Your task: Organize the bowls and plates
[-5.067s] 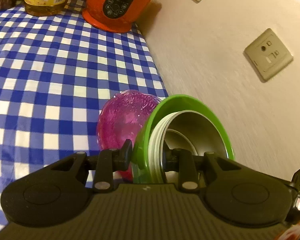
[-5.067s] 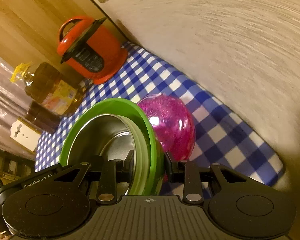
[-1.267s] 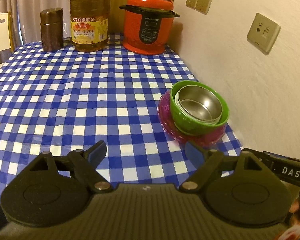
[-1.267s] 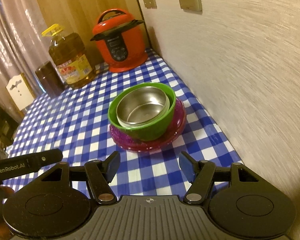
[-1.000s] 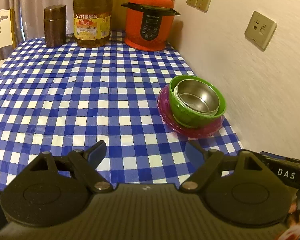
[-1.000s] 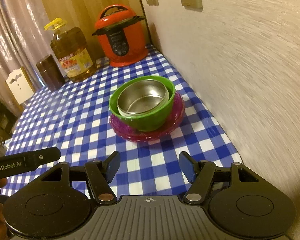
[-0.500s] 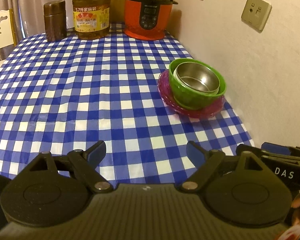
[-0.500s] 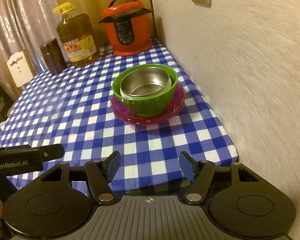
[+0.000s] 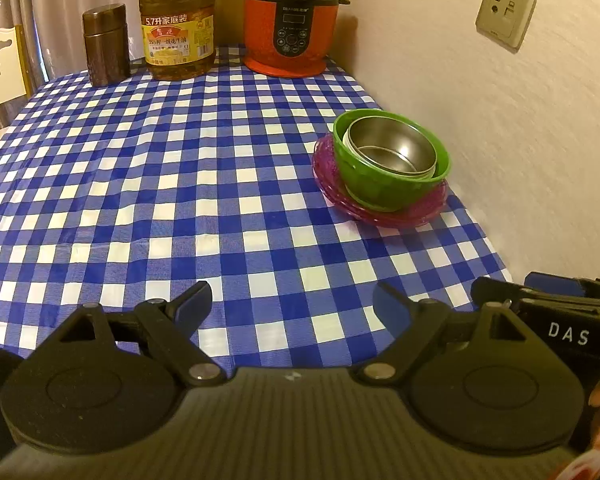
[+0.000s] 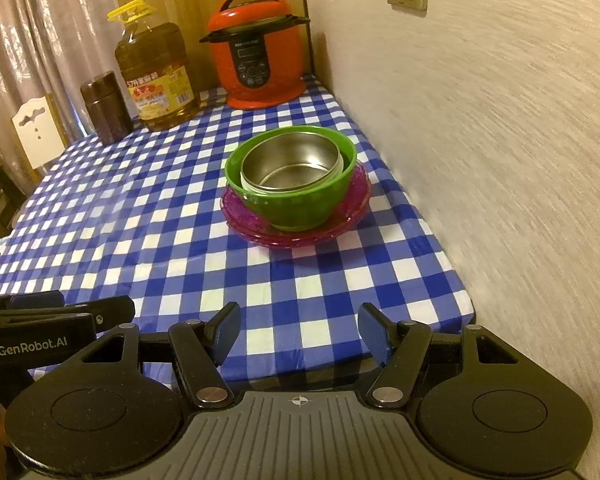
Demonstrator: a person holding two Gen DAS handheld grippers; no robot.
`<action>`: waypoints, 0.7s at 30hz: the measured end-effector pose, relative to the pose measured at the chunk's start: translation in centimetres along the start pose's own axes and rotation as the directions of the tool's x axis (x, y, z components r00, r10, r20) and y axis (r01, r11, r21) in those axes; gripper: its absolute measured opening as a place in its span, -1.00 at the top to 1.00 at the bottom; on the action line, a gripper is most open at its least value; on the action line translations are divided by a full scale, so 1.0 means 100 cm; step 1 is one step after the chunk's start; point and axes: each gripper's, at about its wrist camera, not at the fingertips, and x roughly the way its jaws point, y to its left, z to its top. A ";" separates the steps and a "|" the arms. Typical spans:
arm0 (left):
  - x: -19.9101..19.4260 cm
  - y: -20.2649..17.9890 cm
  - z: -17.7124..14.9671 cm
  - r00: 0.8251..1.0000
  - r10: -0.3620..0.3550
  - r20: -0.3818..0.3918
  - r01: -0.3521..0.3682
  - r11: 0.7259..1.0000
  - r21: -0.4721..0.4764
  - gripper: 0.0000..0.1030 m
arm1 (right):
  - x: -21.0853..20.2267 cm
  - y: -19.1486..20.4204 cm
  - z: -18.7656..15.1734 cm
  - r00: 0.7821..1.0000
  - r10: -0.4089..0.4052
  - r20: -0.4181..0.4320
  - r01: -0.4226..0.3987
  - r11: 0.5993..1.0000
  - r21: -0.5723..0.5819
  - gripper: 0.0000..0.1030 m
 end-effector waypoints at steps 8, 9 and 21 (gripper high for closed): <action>0.000 0.000 0.000 1.000 0.000 0.001 0.000 1.000 -0.002 -0.67 | 0.000 0.000 0.000 1.000 0.000 -0.001 0.000 1.000 0.000 -0.26; 0.000 0.000 0.000 1.000 0.000 0.001 0.000 1.000 -0.001 -0.67 | -0.001 0.000 0.001 1.000 0.001 0.000 -0.001 1.000 0.000 -0.26; 0.000 0.002 0.000 1.000 -0.002 0.001 0.002 1.000 -0.001 -0.67 | -0.002 0.001 0.002 1.000 0.001 0.001 -0.001 1.000 0.003 -0.26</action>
